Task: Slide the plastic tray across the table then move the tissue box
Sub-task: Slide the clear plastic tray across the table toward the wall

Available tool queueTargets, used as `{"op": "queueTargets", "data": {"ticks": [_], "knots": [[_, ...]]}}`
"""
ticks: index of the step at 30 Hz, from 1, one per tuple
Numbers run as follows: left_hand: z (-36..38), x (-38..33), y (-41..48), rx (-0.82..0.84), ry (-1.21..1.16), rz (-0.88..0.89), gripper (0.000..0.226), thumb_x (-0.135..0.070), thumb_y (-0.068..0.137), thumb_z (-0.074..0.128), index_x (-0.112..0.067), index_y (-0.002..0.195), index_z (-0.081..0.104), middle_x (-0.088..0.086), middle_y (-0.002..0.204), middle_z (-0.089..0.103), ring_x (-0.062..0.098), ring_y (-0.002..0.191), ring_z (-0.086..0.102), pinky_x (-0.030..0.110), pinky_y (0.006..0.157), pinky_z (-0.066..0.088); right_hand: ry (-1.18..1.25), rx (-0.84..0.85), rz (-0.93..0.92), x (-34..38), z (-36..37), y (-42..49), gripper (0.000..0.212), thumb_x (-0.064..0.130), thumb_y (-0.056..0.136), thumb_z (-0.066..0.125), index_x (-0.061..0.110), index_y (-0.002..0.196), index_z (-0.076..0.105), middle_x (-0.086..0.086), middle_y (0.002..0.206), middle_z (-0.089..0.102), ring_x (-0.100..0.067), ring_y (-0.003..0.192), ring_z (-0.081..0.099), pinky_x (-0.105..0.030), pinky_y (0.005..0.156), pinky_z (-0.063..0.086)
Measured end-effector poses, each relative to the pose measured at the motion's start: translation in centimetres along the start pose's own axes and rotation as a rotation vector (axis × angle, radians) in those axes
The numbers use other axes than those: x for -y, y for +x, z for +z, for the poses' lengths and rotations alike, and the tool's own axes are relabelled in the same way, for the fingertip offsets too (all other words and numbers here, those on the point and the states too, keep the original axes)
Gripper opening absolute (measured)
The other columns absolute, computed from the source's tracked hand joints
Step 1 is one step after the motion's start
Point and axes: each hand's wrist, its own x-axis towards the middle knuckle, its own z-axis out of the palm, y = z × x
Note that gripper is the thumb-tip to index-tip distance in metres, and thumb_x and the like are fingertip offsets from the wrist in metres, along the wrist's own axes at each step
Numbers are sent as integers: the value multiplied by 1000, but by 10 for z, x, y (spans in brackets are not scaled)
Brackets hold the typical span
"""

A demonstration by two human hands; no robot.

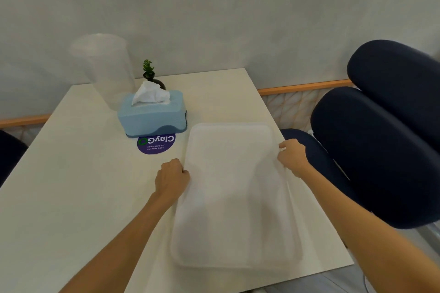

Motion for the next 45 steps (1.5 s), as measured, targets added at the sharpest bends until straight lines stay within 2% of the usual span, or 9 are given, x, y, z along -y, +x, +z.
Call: {"op": "queueTargets", "data": {"ticks": [3,5,10,15,20,26,33,41,45], "knots": [[7,-13,4,-1,-20,-43,15,-14,92,55,-1,99,58,13,90,62,24,74,55,32,66,45,8,24,-27,2,-6,24,33,-5,86,50,-5,117,62,-22,115,66,-32,87,61,-33,70,51],[11,-20,6,-9,-19,-70,16,-14,92,56,-1,102,58,12,90,61,22,74,54,30,67,43,2,39,-53,4,-9,36,35,-3,86,51,-3,119,61,-21,117,65,-36,99,63,-40,82,54],[17,-35,9,-37,-14,-131,17,-14,93,56,0,103,58,14,92,62,20,74,53,28,68,41,3,79,-101,9,-14,57,37,-5,88,50,-6,124,56,-23,127,58,-37,116,55,-41,98,49],[18,-47,13,-49,-3,-167,17,-14,93,56,-1,103,58,16,99,65,20,75,53,29,68,42,-15,111,-140,11,-17,70,30,-10,86,47,-16,114,58,-32,120,61,-43,108,60,-50,94,51],[21,-53,13,-63,6,-181,19,-17,93,56,-1,103,58,16,99,65,22,76,55,31,68,45,-31,134,-173,10,-20,79,30,-13,83,45,-21,109,59,-34,118,62,-45,107,59,-50,92,52],[20,-55,9,-62,70,-189,23,-23,94,54,-5,108,58,13,102,66,20,77,54,31,69,43,-75,190,-186,9,-25,80,34,-10,85,46,-21,116,54,-34,125,58,-45,115,55,-50,97,49],[6,-38,5,-24,36,-152,23,-27,92,55,-13,108,63,7,105,68,24,87,60,37,80,50,-120,181,-368,33,-32,81,37,8,92,50,0,128,52,-19,131,55,-32,119,53,-39,96,47],[-44,10,31,-125,-88,-166,16,-29,85,60,-18,95,65,7,103,70,31,87,66,37,74,53,-162,238,-537,97,-7,65,29,7,89,52,4,114,65,-16,126,59,-30,114,56,-31,95,44],[-78,39,59,-179,-187,-196,19,-28,84,60,-15,96,67,7,101,71,32,88,68,38,73,53,-83,282,-511,129,17,58,28,7,88,52,5,112,67,-16,122,62,-29,106,60,-27,80,45]]}}
